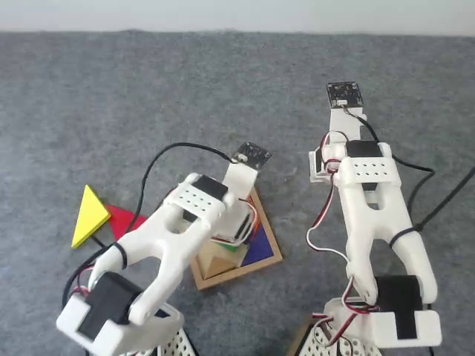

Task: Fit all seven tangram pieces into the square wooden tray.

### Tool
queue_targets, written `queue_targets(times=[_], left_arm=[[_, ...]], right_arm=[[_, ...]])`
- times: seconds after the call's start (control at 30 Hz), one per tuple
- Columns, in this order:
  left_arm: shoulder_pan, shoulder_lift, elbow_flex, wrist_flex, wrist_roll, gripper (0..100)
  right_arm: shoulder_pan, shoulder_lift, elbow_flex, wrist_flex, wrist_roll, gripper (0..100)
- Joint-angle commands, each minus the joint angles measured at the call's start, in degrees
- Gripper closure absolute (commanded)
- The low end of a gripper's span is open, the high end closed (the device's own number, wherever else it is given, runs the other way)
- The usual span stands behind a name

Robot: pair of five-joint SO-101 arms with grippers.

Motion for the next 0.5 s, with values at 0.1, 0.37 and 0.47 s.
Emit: queue_targets(times=[0.1,0.37,0.47], left_arm=[[2.90,-7.91,5.14,-5.45,5.19,91],[-2.02,-21.45,9.89,-5.19,5.01,91],[-2.02,-24.35,10.33,-3.60,4.92,90]], right_arm=[[0.22,-1.19,-4.13,-0.48,-0.70,97.2],[0.22,-1.19,-4.13,-0.48,-0.70,97.2],[0.22,-1.19,-4.13,-0.57,-0.70,97.2]])
